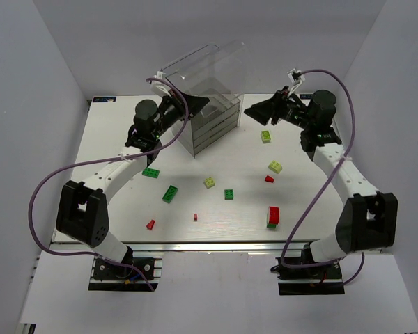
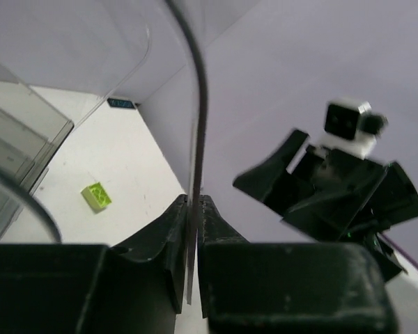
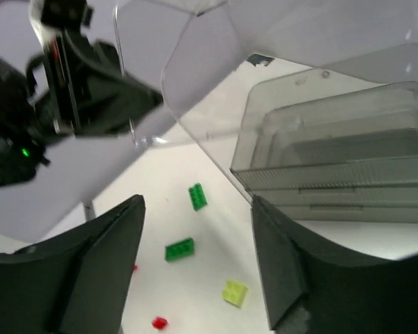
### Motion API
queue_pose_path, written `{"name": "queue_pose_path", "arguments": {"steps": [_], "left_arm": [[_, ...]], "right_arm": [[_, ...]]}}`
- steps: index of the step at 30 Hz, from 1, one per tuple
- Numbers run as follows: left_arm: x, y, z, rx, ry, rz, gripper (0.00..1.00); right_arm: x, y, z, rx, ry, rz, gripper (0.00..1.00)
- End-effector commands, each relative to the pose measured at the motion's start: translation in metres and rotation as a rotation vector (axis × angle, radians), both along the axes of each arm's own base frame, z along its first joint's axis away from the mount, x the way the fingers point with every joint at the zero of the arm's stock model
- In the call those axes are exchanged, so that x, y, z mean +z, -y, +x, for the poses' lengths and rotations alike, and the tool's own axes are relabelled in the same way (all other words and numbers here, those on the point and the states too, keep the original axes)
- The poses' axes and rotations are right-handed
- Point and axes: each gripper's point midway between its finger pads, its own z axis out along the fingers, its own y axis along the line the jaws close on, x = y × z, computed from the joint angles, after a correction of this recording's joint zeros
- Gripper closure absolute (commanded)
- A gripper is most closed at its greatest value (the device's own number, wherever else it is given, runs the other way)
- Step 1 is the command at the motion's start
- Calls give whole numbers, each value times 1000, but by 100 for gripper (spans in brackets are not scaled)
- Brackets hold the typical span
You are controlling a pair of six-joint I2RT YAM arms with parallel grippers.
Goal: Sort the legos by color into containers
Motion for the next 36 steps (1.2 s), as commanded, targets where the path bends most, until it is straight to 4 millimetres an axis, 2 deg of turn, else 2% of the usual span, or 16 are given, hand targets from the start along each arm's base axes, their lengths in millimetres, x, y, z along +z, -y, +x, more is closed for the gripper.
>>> {"name": "queue_pose_path", "arguments": {"steps": [1, 3, 5, 7, 9, 12, 14, 15, 17, 18, 20, 21, 22, 26, 28, 36], "left_arm": [[81, -13, -11, 45, 151, -128, 81], [91, -14, -11, 51, 153, -159, 83], [97, -15, -9, 54, 154, -188, 84], [104, -15, -8, 51, 161, -206, 84], [108, -15, -8, 51, 156, -221, 84], [110, -15, -8, 50, 149, -231, 83], [108, -16, -6, 57, 140, -239, 83], [109, -16, -7, 55, 140, -244, 84], [109, -17, -8, 59, 139, -247, 83], [110, -18, -8, 63, 136, -248, 83], [109, -19, -8, 67, 135, -253, 83], [108, -20, -8, 69, 134, -255, 83], [107, -20, -9, 70, 131, -257, 83], [105, -19, -8, 68, 123, -256, 83], [104, -19, -9, 65, 122, -255, 83], [103, -22, -7, 71, 117, -249, 83]], "right_arm": [[-24, 19, -13, -14, 183, -210, 34], [-42, 31, -8, -82, 145, -278, 41], [-57, 49, 6, -191, 119, -352, 57], [-83, 62, 13, -245, 9, -407, 62], [-100, 74, 20, -300, -71, -466, 59], [-131, 86, 34, -349, -163, -536, 37], [-157, 94, 45, -381, -222, -591, 33], [-156, 95, 53, -389, -213, -616, 27], [-186, 105, 62, -414, -291, -690, 22], [-181, 108, 74, -433, -272, -712, 21], [-206, 112, 83, -448, -333, -775, 20], [-200, 114, 95, -470, -316, -789, 19], [-215, 115, 102, -478, -341, -815, 19], [-231, 121, 125, -522, -332, -908, 18], [-249, 121, 132, -512, -348, -935, 19], [-271, 118, 148, -513, -356, -980, 25]]}}
